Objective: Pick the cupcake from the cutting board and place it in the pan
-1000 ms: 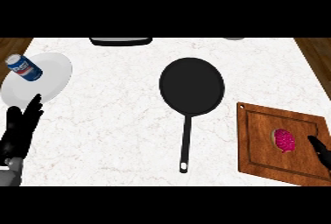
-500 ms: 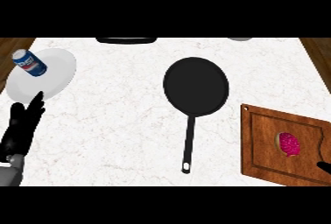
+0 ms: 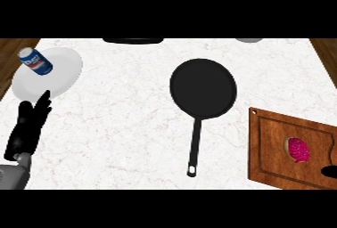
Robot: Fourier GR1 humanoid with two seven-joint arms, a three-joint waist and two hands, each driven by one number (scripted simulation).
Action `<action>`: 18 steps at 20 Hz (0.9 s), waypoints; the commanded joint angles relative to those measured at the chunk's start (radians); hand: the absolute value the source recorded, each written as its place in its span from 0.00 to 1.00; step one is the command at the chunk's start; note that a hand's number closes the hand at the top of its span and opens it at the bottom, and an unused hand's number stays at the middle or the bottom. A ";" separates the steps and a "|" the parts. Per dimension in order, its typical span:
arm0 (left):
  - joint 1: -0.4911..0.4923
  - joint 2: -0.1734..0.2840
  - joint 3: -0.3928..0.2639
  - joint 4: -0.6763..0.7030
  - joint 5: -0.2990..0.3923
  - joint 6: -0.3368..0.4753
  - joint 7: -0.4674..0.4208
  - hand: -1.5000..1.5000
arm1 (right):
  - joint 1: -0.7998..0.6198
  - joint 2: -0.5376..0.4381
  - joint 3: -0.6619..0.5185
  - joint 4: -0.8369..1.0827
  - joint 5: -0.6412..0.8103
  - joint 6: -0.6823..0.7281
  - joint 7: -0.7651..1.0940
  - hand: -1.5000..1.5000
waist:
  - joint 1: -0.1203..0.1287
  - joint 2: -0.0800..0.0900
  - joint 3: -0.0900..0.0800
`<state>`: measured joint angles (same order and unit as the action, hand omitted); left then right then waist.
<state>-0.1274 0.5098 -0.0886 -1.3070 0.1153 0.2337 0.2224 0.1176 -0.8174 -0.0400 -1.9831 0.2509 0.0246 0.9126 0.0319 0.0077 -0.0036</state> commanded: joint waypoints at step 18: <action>-0.001 -0.037 0.104 0.044 -0.050 -0.082 -0.001 0.50 | -0.169 0.212 0.207 0.230 0.206 0.175 0.143 0.00 | -0.032 -0.008 0.003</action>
<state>-0.1335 0.4791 -0.0026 -1.2767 0.0747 0.1762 0.2240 -0.0671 -0.6316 0.1665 -1.7698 0.4299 0.1506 1.0219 0.0026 0.0001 -0.0002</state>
